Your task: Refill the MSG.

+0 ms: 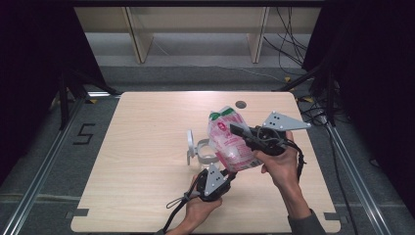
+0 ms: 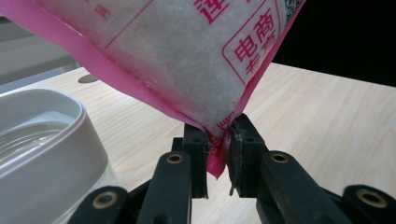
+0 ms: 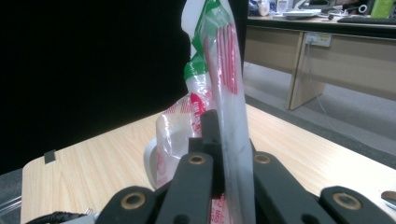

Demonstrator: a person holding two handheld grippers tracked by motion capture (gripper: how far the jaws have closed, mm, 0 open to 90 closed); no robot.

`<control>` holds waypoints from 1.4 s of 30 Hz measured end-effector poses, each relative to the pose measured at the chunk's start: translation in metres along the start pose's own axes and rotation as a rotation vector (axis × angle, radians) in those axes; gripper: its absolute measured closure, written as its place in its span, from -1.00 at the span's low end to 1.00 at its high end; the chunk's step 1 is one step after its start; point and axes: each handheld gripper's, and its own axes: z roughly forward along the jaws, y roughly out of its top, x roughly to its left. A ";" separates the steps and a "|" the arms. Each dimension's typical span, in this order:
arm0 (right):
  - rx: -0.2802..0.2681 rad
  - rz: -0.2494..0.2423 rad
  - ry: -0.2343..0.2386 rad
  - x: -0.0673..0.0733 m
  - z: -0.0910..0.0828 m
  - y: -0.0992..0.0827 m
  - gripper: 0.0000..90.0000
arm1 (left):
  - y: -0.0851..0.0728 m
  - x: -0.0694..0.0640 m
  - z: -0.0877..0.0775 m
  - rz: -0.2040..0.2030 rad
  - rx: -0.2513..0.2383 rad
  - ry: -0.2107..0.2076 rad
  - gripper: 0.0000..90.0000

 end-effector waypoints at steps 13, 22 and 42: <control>0.048 0.017 -0.038 -0.001 0.019 0.005 1.00 | -0.006 -0.009 0.013 -0.090 -0.043 0.074 0.75; 0.062 0.009 -0.052 0.000 0.025 0.006 1.00 | -0.008 -0.019 0.024 -0.132 -0.099 0.093 0.76; 0.064 0.010 -0.040 0.000 0.042 0.006 1.00 | -0.003 -0.024 0.031 -0.163 -0.105 0.074 0.76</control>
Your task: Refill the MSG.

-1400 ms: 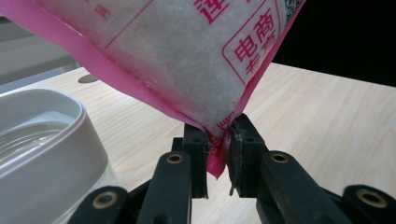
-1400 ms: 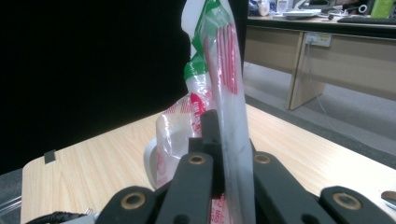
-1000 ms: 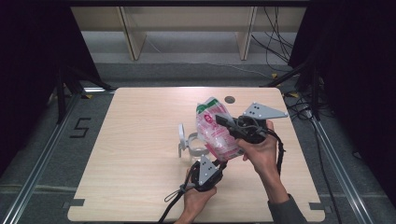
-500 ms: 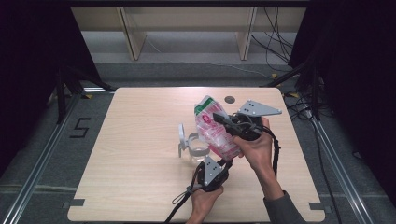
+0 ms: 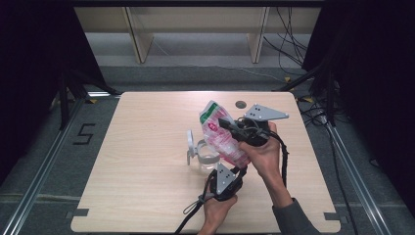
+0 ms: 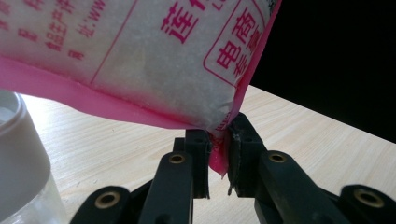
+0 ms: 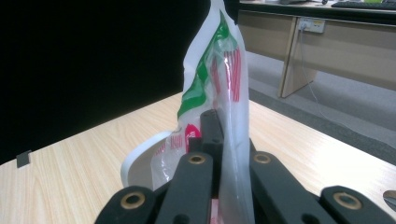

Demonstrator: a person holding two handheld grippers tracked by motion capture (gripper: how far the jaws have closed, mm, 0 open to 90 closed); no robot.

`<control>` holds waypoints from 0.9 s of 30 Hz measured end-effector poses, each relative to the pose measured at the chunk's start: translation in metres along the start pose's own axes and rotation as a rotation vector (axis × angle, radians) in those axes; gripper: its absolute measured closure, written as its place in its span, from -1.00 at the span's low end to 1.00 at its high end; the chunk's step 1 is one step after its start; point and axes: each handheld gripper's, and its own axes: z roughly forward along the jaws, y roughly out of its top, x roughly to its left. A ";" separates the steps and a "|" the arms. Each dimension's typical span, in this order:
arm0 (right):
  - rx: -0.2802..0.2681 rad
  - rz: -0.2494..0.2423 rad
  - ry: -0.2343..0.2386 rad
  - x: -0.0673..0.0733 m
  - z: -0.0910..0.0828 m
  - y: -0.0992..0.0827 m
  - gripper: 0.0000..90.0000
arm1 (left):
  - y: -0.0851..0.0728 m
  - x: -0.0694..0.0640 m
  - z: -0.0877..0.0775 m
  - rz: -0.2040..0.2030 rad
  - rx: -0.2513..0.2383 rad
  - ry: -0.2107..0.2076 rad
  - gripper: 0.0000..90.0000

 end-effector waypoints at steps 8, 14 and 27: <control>0.001 -0.005 -0.007 -0.002 0.002 0.001 1.00 | 0.003 0.000 0.003 -0.005 0.002 -0.006 0.76; 0.009 -0.010 -0.019 -0.002 0.005 0.002 1.00 | 0.003 0.001 0.006 -0.020 0.000 -0.010 0.77; 0.051 -0.048 -0.053 -0.001 0.014 0.001 1.00 | 0.002 0.001 0.013 -0.052 0.000 -0.020 0.77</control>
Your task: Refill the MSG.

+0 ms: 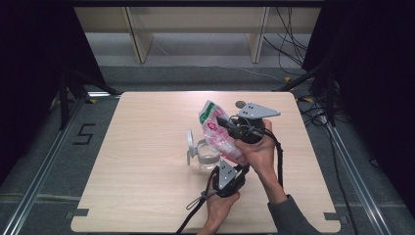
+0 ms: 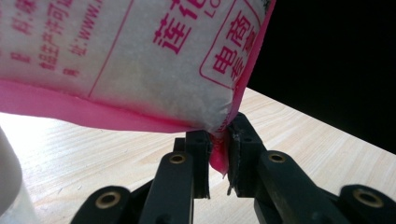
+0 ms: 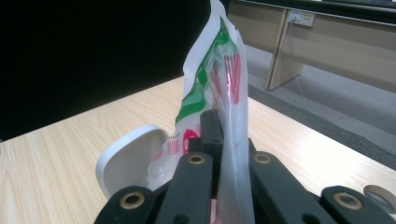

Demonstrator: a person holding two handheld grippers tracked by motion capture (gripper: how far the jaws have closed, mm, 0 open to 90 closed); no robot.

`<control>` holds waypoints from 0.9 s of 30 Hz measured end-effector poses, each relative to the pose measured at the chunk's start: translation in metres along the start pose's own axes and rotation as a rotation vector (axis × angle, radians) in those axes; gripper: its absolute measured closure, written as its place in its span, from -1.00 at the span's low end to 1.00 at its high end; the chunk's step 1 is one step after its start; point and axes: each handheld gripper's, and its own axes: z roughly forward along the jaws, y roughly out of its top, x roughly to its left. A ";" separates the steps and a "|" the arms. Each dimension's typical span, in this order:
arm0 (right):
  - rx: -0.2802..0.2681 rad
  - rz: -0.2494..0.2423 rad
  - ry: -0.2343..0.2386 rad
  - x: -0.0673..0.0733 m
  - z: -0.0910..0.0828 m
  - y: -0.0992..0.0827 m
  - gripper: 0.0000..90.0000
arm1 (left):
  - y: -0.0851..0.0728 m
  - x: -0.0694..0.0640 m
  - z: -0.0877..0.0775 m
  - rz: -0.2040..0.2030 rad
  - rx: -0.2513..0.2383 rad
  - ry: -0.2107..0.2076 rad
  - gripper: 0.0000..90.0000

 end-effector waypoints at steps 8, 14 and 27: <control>0.021 -0.006 0.004 0.002 0.004 0.000 1.00 | 0.000 0.002 0.004 -0.003 -0.006 -0.005 0.77; 0.016 -0.003 -0.009 0.004 0.007 0.000 1.00 | 0.000 0.002 0.006 -0.008 -0.010 -0.006 0.77; 0.022 -0.027 -0.021 0.004 0.012 0.000 1.00 | 0.000 0.001 0.008 -0.015 -0.012 -0.017 0.78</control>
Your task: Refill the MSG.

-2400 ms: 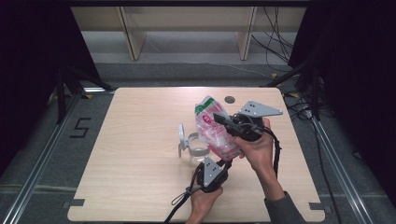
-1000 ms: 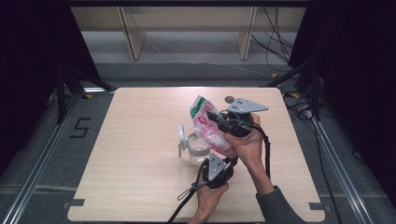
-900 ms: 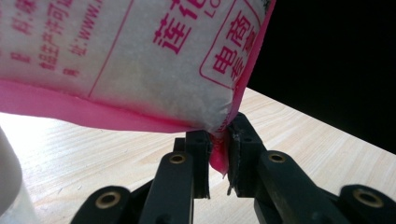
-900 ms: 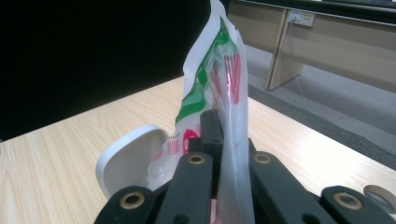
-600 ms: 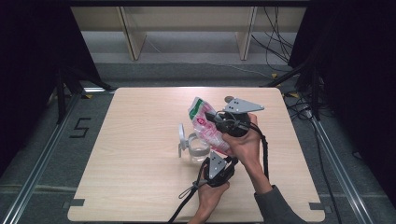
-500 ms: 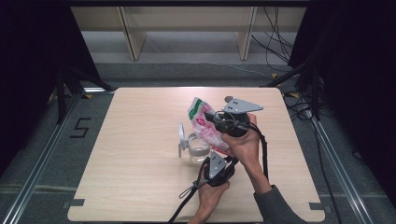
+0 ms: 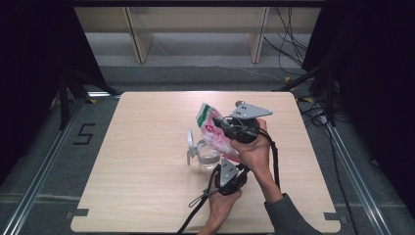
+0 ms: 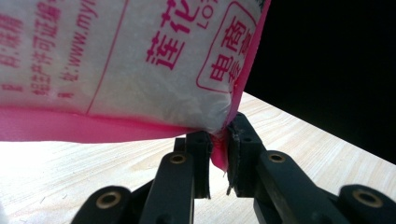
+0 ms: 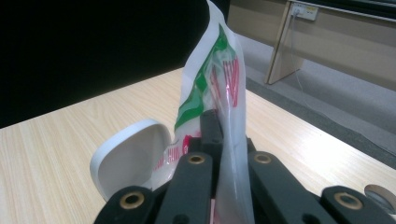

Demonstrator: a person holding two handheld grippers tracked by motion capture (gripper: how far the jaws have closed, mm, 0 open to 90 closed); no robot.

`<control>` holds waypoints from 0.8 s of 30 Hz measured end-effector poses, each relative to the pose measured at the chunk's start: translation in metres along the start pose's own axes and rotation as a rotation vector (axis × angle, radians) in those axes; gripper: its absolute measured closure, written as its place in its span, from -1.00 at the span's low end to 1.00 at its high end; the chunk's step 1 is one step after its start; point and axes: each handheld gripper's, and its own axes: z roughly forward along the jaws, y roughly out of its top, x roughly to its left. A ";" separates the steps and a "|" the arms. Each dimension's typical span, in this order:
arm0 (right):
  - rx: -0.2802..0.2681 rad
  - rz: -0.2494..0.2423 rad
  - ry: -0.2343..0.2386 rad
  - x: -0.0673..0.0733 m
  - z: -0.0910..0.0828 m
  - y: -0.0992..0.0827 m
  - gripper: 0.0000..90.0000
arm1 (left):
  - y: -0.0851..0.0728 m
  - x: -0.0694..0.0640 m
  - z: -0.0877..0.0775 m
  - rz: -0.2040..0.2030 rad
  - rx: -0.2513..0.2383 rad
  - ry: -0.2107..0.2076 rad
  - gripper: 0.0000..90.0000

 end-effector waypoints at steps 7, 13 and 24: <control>0.012 0.001 0.001 0.001 0.002 0.000 1.00 | 0.000 0.000 0.002 -0.004 -0.003 -0.007 0.78; 0.019 -0.029 0.007 -0.001 0.002 0.001 1.00 | 0.000 0.000 0.002 -0.004 -0.003 -0.006 0.78; 0.019 -0.014 0.008 0.000 0.003 0.001 1.00 | 0.000 0.000 0.002 -0.005 -0.011 -0.006 0.78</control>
